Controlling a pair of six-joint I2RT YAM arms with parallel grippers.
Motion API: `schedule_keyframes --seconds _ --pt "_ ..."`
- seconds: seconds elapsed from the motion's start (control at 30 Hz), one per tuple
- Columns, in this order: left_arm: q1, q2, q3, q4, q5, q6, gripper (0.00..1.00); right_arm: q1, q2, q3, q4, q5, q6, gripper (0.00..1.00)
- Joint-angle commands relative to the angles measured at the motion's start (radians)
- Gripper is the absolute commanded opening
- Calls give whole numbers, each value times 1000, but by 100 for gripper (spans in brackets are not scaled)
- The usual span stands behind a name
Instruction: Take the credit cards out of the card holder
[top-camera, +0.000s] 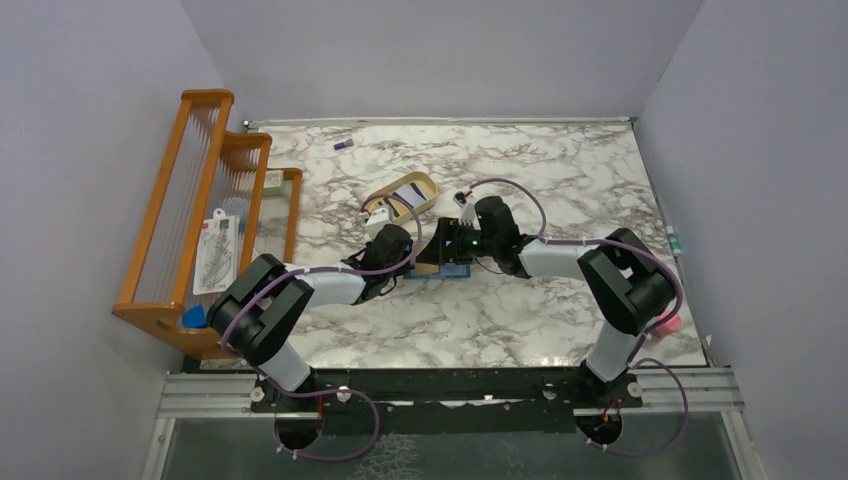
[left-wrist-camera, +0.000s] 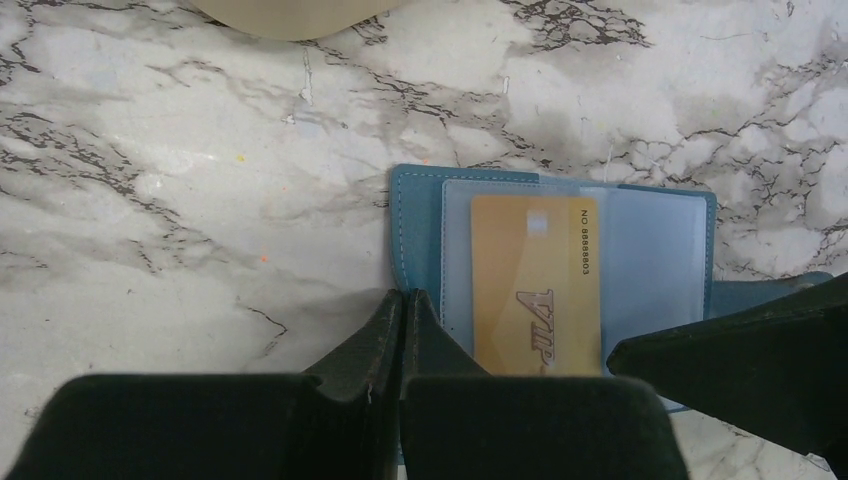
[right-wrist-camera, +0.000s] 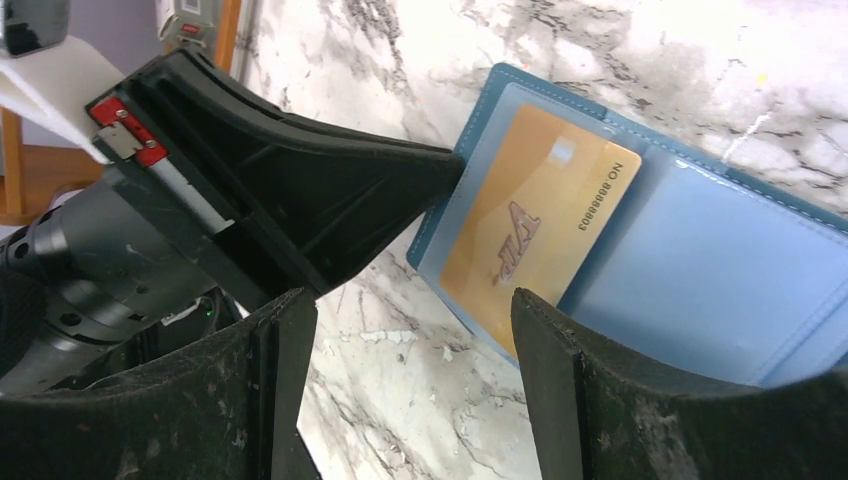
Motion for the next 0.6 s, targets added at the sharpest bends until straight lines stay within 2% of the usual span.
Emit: schedule_keyframes --seconds 0.0,0.23,0.43,0.57 --pt "-3 39 -44 -67 14 9 0 -5 12 -28 -22 64 -3 77" --pt "-1 45 -56 -55 23 6 0 -40 -9 -63 22 97 -8 77" --pt "-2 48 -52 -51 29 5 0 -60 53 -55 63 39 14 77" --pt "-2 49 -51 -51 30 5 0 -60 97 -75 179 -37 62 77"
